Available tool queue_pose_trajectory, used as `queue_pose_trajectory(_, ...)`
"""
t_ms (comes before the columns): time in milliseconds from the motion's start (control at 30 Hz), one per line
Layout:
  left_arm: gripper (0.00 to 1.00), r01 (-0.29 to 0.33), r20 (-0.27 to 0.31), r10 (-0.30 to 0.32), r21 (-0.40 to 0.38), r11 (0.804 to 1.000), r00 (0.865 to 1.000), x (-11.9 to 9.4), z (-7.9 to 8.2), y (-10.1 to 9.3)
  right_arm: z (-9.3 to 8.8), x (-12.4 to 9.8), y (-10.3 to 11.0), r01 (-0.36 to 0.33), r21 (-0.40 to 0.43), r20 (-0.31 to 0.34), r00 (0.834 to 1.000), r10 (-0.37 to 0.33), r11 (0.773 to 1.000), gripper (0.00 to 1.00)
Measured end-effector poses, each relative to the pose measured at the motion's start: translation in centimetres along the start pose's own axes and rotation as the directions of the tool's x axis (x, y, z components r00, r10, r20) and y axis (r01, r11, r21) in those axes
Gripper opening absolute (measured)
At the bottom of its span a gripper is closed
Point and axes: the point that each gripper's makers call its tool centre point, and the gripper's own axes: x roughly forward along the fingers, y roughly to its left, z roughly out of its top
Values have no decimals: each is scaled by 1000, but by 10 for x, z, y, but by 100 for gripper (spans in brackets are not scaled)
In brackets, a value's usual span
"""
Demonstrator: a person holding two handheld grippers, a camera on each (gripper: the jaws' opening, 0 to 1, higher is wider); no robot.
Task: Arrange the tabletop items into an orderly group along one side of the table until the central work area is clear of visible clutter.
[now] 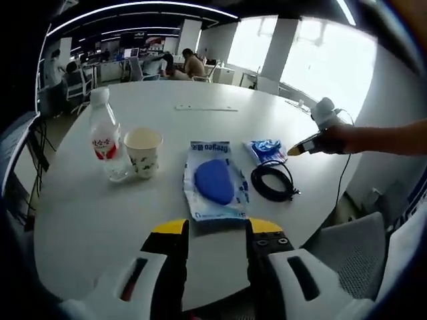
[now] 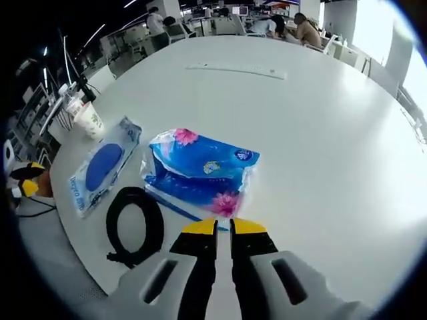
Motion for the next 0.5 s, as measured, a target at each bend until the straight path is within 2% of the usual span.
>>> queue_pose_trajectory(267,32,13,-15,-14,-60,998,1000,12,-11,-4,-8,-2,8,-20,-35,-18,1000,20,999,4)
queue_pose_trajectory(367,31,13,-20,-15,-82,997,1000,16,-14,-5,-5,-4,10,-21,-49,-14,1000,21,999,3)
queue_pose_trajectory(500,31,18,-28,-21,-111,994,999,22,-16,-8,2,-6,26,-51,-105,-19,999,50,993,3)
